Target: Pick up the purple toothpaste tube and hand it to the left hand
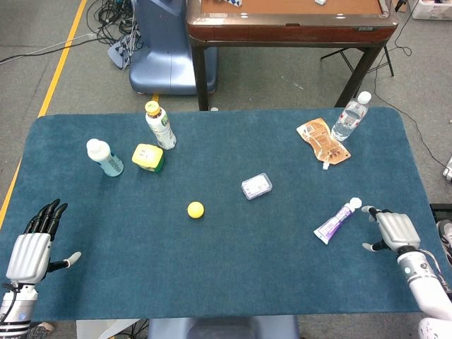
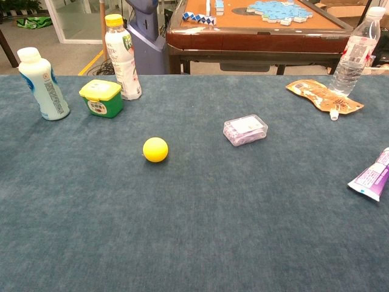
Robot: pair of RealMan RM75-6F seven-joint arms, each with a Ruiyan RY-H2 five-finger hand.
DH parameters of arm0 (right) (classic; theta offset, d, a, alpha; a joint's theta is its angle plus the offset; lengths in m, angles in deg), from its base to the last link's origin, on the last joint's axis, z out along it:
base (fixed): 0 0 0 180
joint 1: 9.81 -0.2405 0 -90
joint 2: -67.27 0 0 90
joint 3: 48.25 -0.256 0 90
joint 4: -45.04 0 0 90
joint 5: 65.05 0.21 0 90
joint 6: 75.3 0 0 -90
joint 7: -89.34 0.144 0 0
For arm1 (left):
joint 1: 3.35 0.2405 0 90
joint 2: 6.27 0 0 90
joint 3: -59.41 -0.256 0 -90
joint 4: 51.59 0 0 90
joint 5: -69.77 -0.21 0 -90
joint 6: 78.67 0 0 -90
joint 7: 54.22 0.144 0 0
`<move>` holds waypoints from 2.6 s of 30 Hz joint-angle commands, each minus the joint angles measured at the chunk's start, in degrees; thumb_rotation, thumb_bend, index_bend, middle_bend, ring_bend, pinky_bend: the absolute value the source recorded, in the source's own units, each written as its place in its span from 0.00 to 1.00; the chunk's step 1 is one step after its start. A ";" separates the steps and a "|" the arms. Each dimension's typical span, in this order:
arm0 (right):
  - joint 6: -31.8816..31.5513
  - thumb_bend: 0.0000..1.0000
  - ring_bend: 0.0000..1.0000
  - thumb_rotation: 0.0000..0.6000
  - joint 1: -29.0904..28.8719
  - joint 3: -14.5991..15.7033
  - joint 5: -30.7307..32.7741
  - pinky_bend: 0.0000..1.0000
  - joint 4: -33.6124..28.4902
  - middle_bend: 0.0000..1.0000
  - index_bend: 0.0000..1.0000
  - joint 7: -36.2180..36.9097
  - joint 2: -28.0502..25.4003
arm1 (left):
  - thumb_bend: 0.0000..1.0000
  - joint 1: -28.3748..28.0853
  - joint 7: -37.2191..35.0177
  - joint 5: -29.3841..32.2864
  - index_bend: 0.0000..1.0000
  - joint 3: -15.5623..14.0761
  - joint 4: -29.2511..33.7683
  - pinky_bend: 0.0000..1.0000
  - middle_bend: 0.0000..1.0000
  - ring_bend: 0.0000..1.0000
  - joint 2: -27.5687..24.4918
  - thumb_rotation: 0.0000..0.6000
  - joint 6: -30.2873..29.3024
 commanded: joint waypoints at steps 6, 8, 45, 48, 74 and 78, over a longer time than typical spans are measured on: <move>3.40 0.15 0.27 1.00 -3.06 -0.07 2.10 0.35 3.66 0.34 0.19 -1.18 3.69 | 0.00 -0.04 -0.56 0.27 0.00 0.10 -0.47 0.11 0.00 0.03 -0.04 1.00 0.19; 3.76 0.15 0.27 1.00 -3.71 -0.18 1.79 0.35 4.59 0.34 0.19 -0.94 4.63 | 0.00 -0.02 -0.55 0.26 0.00 0.07 -0.46 0.11 0.00 0.03 -0.07 1.00 0.18; 4.11 0.15 0.27 1.00 -7.99 -1.42 1.40 0.35 6.43 0.34 0.18 0.72 3.40 | 0.00 -0.43 -0.95 -0.55 0.00 0.01 0.32 0.11 0.00 0.03 -0.41 1.00 0.42; 6.13 0.15 0.25 1.00 -9.68 -1.70 1.89 0.35 8.13 0.34 0.18 0.41 4.97 | 0.00 -0.27 -0.76 -0.49 0.00 0.01 0.59 0.11 0.00 0.03 -0.59 1.00 0.17; 4.60 0.15 0.21 1.00 -12.81 0.89 -8.01 0.33 -1.41 0.32 0.17 1.33 3.58 | 0.00 0.53 -0.56 -0.49 0.00 -0.06 1.24 0.11 0.00 0.03 -1.50 1.00 -0.88; 4.76 0.15 0.21 1.00 -11.40 2.20 -5.15 0.33 -0.05 0.33 0.17 0.70 1.56 | 0.00 0.53 -0.75 -0.52 0.00 -0.06 1.06 0.11 0.00 0.03 -1.38 1.00 -0.83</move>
